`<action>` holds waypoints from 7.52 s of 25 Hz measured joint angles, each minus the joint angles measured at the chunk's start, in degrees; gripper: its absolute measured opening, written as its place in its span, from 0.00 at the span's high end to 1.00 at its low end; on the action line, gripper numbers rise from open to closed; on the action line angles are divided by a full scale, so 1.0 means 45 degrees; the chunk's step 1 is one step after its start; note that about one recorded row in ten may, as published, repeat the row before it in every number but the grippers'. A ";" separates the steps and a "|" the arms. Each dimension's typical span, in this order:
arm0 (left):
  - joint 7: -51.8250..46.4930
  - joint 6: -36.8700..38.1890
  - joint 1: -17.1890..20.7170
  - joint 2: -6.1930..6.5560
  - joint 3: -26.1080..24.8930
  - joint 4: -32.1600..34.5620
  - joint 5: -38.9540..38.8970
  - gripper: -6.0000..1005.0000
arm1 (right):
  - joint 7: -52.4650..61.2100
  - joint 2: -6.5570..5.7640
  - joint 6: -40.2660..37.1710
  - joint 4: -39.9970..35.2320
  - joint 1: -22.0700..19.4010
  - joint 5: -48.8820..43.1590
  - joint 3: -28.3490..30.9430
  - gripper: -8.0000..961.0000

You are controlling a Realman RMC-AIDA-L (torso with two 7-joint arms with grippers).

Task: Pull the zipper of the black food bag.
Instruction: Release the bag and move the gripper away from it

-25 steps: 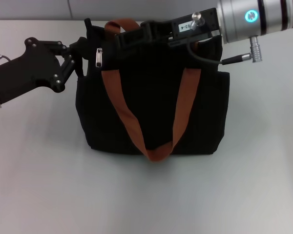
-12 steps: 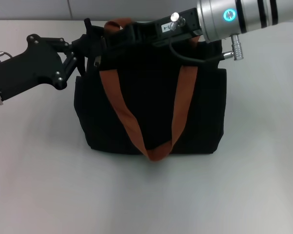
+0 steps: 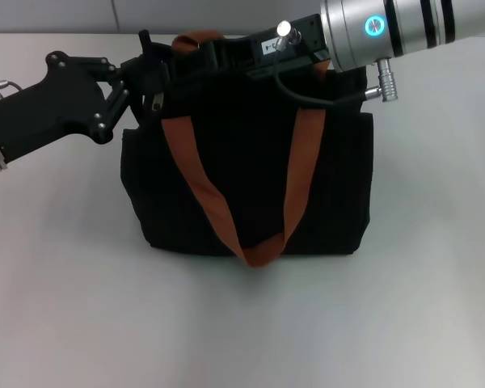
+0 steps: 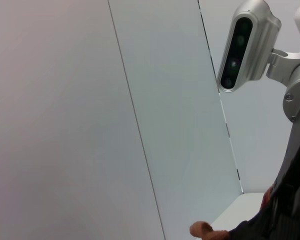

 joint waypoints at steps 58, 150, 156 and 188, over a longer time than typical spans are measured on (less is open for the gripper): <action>-0.2521 0.0372 -0.0393 0.0011 -0.0025 0.0490 -0.0296 0.97 | 0.0037 0.0074 0.0403 -0.0095 -0.0257 0.0636 -0.0674 0.49; -0.2436 0.0703 0.0065 0.0007 -0.0094 0.0432 -0.0784 0.97 | 0.3765 0.0022 -0.0399 -0.6219 -0.2355 -0.2778 -0.2089 0.98; -0.2445 0.0708 0.0132 0.0014 -0.0094 0.0480 -0.0823 0.97 | 0.3914 0.0021 -0.0660 -0.6632 -0.2508 -0.3027 -0.2054 0.94; -0.2431 0.1027 0.0042 0.0007 -0.0088 0.0466 -0.0931 0.97 | 0.2485 0.0015 0.0709 -0.4527 -0.1631 -0.1289 -0.2364 0.83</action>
